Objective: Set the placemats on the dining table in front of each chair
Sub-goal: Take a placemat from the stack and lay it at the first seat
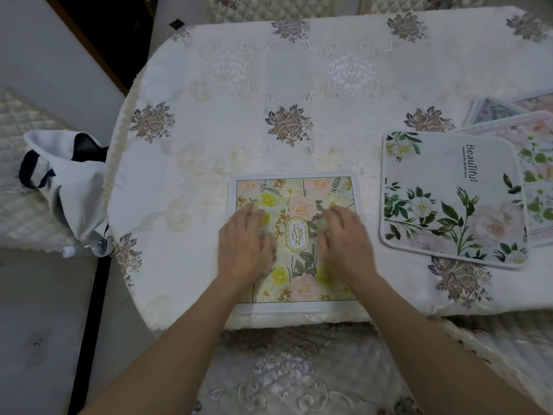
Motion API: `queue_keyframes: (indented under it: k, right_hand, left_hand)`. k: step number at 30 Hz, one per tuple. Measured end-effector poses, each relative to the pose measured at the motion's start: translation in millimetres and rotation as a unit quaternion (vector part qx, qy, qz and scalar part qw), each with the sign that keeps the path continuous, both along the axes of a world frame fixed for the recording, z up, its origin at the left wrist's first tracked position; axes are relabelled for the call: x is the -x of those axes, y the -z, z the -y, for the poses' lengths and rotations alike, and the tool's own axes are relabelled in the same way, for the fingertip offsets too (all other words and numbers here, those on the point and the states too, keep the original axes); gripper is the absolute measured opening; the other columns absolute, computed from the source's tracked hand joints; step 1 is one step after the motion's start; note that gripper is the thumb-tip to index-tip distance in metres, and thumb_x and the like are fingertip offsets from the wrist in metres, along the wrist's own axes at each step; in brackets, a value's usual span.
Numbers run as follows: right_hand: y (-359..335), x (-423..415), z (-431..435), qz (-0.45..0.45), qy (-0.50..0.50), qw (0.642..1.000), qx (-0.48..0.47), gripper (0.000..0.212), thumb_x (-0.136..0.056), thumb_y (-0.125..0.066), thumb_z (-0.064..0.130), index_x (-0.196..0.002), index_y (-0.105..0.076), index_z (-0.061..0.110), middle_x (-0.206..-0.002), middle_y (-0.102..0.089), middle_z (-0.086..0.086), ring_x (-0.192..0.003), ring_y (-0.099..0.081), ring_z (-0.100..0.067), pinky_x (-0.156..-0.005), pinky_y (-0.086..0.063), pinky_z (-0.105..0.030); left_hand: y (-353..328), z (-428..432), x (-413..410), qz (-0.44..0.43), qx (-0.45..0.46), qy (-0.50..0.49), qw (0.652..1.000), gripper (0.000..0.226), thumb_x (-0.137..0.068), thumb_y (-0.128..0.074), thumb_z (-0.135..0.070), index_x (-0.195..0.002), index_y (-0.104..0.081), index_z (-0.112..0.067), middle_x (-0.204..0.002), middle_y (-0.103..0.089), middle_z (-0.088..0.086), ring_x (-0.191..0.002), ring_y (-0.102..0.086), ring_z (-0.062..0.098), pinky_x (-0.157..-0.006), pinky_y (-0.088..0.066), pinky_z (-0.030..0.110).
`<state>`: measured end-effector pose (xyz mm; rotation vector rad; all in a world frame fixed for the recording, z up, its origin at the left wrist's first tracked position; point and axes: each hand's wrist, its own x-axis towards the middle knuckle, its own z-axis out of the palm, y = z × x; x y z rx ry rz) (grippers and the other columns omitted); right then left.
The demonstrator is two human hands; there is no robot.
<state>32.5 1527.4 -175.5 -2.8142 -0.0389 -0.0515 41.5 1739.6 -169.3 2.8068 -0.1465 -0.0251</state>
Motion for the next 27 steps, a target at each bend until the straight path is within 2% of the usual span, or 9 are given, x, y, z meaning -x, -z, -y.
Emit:
queue_keyframes:
  k: [2, 4, 7, 10, 14, 17, 19, 22, 27]
  right_hand:
    - [11.9, -1.4, -15.4, -0.029, -0.069, 0.997, 0.021, 0.057, -0.100, -0.036, 0.041, -0.146, -0.035, 0.009, -0.153, -0.034, -0.012, -0.144, -0.025, -0.029, -0.115, -0.029, -0.045]
    - [22.1, 2.5, -17.5, -0.061, -0.078, 0.994, 0.051, 0.068, -0.100, -0.026, 0.052, -0.153, -0.017, 0.011, -0.162, -0.014, -0.009, -0.150, -0.005, -0.024, -0.120, -0.017, -0.042]
    - [28.9, 10.6, -3.9, -0.060, -0.089, 0.989, 0.099, 0.074, -0.099, -0.020, 0.059, -0.155, -0.005, 0.013, -0.163, 0.000, -0.005, -0.150, 0.006, -0.019, -0.121, -0.007, -0.041]
    - [27.3, 10.7, 7.7, -0.064, -0.074, 0.991, 0.091, 0.075, -0.099, -0.024, 0.057, -0.154, -0.006, 0.010, -0.163, -0.002, -0.006, -0.150, 0.004, -0.018, -0.121, -0.008, -0.041]
    - [24.8, 10.5, 17.1, -0.088, -0.044, 0.992, 0.082, 0.075, -0.098, -0.019, 0.059, -0.154, -0.006, 0.010, -0.163, -0.001, -0.005, -0.149, 0.005, -0.016, -0.121, -0.006, -0.038]
    - [15.8, 9.0, 25.4, -0.115, -0.032, 0.992, 0.049, 0.076, -0.096, -0.015, 0.059, -0.154, -0.007, 0.011, -0.163, -0.004, -0.005, -0.149, 0.002, -0.016, -0.121, -0.005, -0.034]
    - [0.9, 8.3, 30.4, -0.120, -0.019, 0.993, 0.009, 0.077, -0.094, -0.016, 0.058, -0.153, -0.015, 0.008, -0.161, -0.017, -0.010, -0.148, -0.013, -0.023, -0.121, -0.015, -0.037]
    - [-29.5, 12.5, 43.3, -0.092, 0.017, 0.996, -0.005, 0.064, -0.100, -0.030, 0.047, -0.152, -0.023, 0.009, -0.156, -0.029, -0.012, -0.144, -0.025, -0.027, -0.118, -0.024, -0.040]
    - [-85.2, 21.9, 69.4, -0.055, 0.067, 0.996, 0.024, 0.056, -0.100, -0.041, 0.038, -0.149, -0.030, 0.014, -0.151, -0.037, -0.011, -0.138, -0.034, -0.027, -0.112, -0.033, -0.042]
  left_hand:
    - [12.3, 12.5, 2.3, -0.044, -0.021, 0.069, 0.996, 0.056, -0.099, -0.033, -0.044, -0.151, -0.024, -0.027, -0.162, -0.014, 0.001, -0.149, -0.009, 0.018, -0.120, -0.018, 0.046]
    - [24.8, 11.9, 6.3, -0.059, -0.055, 0.092, 0.993, 0.060, -0.101, -0.022, -0.050, -0.155, -0.004, -0.030, -0.164, 0.003, -0.002, -0.150, 0.009, 0.014, -0.122, -0.007, 0.048]
    - [33.1, 2.8, 9.0, -0.044, -0.087, 0.092, 0.991, 0.065, -0.100, -0.021, -0.056, -0.155, 0.001, -0.029, -0.164, 0.007, -0.002, -0.149, 0.012, 0.014, -0.122, -0.005, 0.045]
    - [31.3, 2.4, 5.7, -0.053, -0.067, 0.066, 0.994, 0.068, -0.098, -0.023, -0.058, -0.155, -0.001, -0.029, -0.164, 0.007, -0.004, -0.149, 0.012, 0.012, -0.122, -0.003, 0.043]
    - [23.5, 3.1, -1.5, -0.095, -0.017, 0.048, 0.994, 0.068, -0.097, -0.024, -0.059, -0.155, -0.001, -0.032, -0.163, 0.012, -0.008, -0.148, 0.018, 0.010, -0.123, -0.001, 0.042]
    - [12.8, -0.7, -6.9, -0.128, -0.020, 0.061, 0.990, 0.068, -0.096, -0.025, -0.060, -0.155, -0.005, -0.032, -0.163, 0.009, -0.007, -0.149, 0.012, 0.012, -0.122, -0.002, 0.045]
    - [-2.5, 1.2, -13.9, -0.145, 0.003, 0.029, 0.989, 0.066, -0.096, -0.032, -0.059, -0.153, -0.019, -0.028, -0.163, -0.008, -0.004, -0.150, -0.003, 0.015, -0.122, -0.002, 0.047]
    - [-33.1, 10.4, -23.3, -0.111, 0.064, -0.018, 0.992, 0.062, -0.094, -0.044, -0.053, -0.147, -0.037, -0.022, -0.154, -0.036, 0.000, -0.143, -0.027, 0.019, -0.121, -0.008, 0.049]
    - [-78.9, 34.2, -28.6, -0.052, 0.066, 0.039, 0.996, 0.062, -0.092, -0.048, -0.053, -0.145, -0.040, -0.022, -0.151, -0.041, 0.000, -0.139, -0.034, 0.019, -0.118, -0.022, 0.043]
